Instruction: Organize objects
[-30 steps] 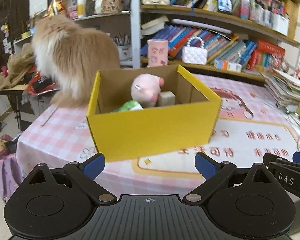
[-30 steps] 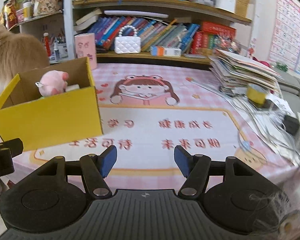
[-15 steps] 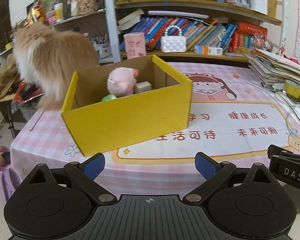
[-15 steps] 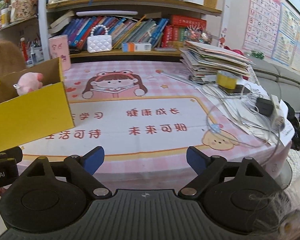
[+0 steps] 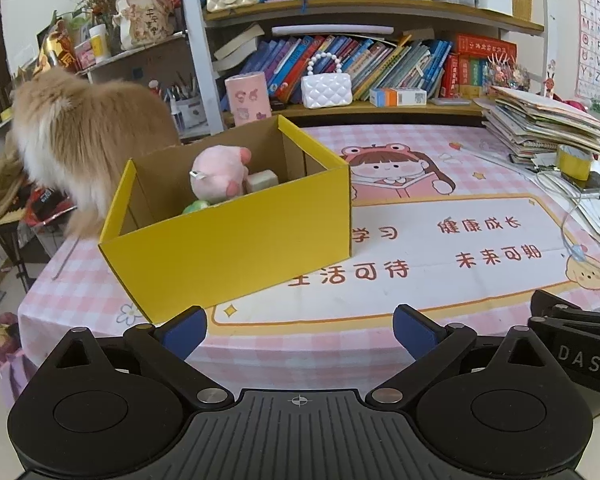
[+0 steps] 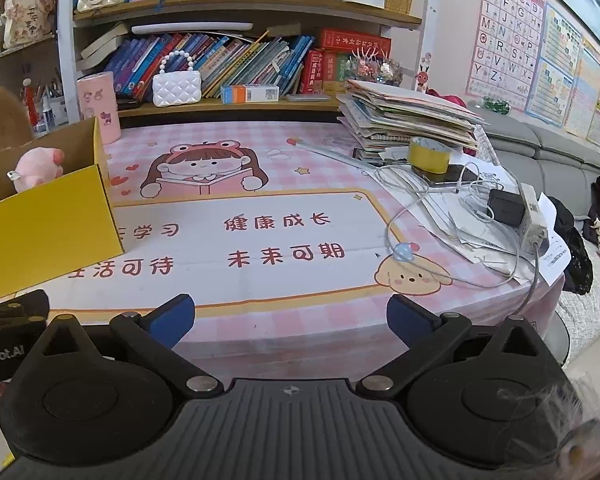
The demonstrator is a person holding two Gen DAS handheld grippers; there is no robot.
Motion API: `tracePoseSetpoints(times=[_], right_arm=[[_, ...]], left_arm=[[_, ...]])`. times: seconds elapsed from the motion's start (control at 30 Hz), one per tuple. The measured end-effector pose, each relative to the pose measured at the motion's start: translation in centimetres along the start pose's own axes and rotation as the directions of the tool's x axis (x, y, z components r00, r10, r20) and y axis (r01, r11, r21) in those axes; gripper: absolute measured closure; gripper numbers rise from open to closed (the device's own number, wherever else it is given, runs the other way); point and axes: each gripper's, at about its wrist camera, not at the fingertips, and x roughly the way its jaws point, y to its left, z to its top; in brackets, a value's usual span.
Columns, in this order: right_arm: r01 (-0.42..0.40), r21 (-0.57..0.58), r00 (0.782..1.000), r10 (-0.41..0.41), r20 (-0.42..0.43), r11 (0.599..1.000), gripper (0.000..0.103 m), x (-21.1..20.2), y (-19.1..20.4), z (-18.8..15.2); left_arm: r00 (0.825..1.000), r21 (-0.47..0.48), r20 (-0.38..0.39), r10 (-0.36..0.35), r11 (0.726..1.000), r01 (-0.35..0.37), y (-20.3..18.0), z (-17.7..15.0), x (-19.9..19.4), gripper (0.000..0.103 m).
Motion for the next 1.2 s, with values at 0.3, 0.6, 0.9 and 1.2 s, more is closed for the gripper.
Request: tracePoseSetpoints(times=[0.3, 0.6, 0.9, 1.2], right_arm=[[0.018, 0.001, 1.0, -0.018, -0.012, 1.0, 0.0, -0.14, -0.02, -0.23], [0.029, -0.001, 0.999, -0.029, -0.013, 1.0, 0.0, -0.27, 0.2, -0.22], [0.031, -0.001, 0.999, -0.031, -0.01, 1.0, 0.0, -0.37, 0.19, -0.28], [0.031, -0.001, 0.999, -0.031, -0.01, 1.0, 0.0, -0.39, 0.27, -0.24]], left_arm=[[1.0, 0.001, 0.002, -0.001, 1.0, 0.001, -0.26, -0.16, -0.22, 0.002], [1.0, -0.006, 0.005, 0.018, 1.0, -0.018, -0.37, -0.27, -0.41, 0.002], [1.0, -0.015, 0.008, 0.024, 1.0, -0.024, -0.21, -0.25, -0.62, 0.002], [1.0, -0.021, 0.004, 0.023, 1.0, -0.023, -0.21, -0.32, -0.59, 0.002]])
